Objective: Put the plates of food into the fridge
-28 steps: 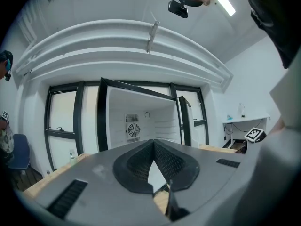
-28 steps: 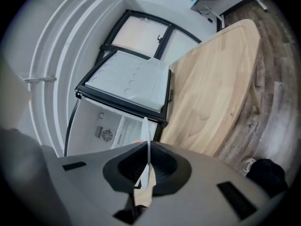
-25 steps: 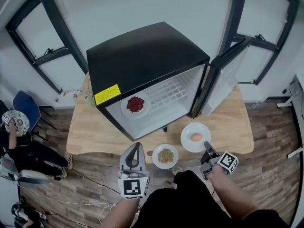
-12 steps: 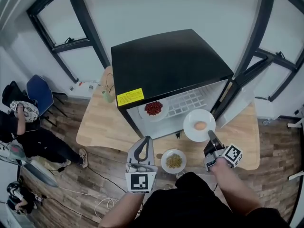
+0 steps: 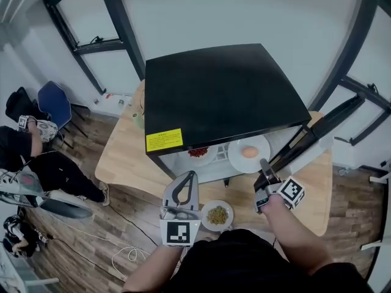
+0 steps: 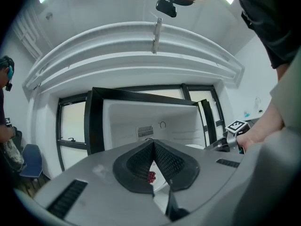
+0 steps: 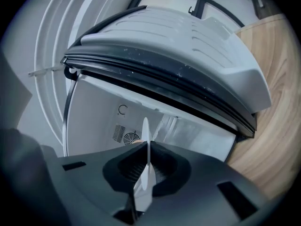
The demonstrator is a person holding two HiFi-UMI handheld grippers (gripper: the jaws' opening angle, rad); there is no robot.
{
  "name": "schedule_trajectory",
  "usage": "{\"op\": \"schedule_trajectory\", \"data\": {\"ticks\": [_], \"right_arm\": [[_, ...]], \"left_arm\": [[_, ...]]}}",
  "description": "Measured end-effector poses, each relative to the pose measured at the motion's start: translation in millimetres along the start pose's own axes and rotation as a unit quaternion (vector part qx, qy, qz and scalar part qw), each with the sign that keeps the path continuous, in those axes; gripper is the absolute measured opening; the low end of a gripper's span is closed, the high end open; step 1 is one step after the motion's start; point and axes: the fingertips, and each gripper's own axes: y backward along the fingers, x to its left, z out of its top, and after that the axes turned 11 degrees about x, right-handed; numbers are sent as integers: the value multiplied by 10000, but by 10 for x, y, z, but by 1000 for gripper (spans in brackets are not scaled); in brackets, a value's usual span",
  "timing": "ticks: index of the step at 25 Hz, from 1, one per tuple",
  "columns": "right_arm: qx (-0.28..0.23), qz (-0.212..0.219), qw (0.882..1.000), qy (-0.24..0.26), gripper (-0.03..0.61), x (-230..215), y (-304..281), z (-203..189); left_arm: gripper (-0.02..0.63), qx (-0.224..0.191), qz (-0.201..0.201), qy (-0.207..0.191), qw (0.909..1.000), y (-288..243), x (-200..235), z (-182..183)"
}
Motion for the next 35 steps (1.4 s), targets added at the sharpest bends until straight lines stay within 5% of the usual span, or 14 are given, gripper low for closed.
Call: {"op": "schedule_trajectory", "data": {"ticks": [11, 15, 24, 28, 35], "right_arm": [[74, -323, 9994, 128, 34, 43, -452, 216], [158, -412, 9961, 762, 34, 157, -594, 223], [585, -1547, 9484, 2706, 100, 167, -755, 142], [779, -1869, 9348, 2919, 210, 46, -709, 96], [788, -1784, 9241, 3287, 242, 162, -622, 46]], "left_arm": [[4, -32, 91, 391, 9992, -165, 4, 135], [5, 53, 259, 427, 9987, -90, 92, 130], [5, 116, 392, 365, 9985, -53, 74, 140], [5, 165, 453, 404, 9980, -20, 43, 93], [5, 240, 556, 486, 9970, 19, -8, 15]]}}
